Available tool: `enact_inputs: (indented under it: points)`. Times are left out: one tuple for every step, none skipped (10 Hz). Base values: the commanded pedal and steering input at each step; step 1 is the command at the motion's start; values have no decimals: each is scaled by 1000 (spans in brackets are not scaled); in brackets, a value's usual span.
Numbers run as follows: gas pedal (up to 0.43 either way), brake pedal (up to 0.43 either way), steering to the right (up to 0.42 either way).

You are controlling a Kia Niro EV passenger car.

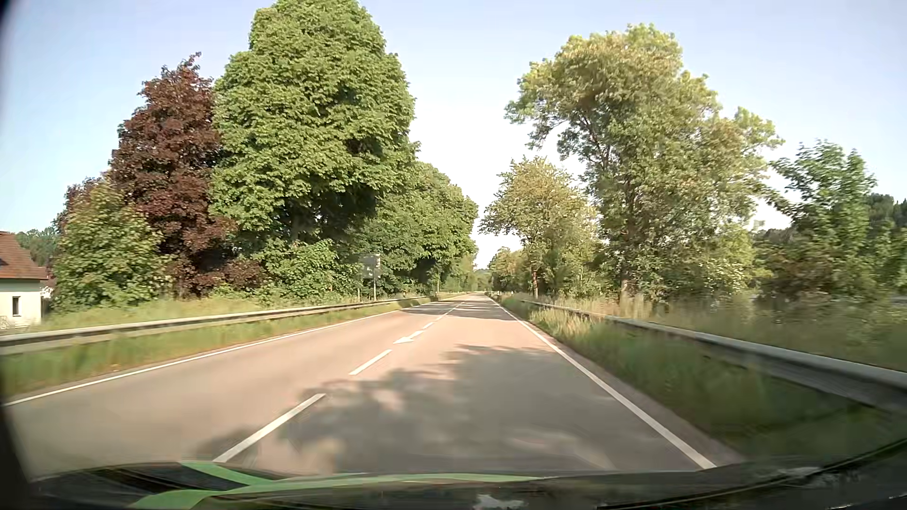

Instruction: Follow the waypoints while adhering to traffic rules and regulations

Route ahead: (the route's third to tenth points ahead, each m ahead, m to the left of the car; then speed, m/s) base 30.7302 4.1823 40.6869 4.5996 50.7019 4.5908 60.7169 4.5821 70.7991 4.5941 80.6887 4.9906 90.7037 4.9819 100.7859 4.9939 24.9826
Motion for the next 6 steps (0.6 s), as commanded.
enact_inputs:
  points:
    - [138, 0, -5]
    - [138, 0, -5]
    - [138, 0, -5]
    - [138, 0, -5]
    - [138, 0, -5]
    - [150, 0, -5]
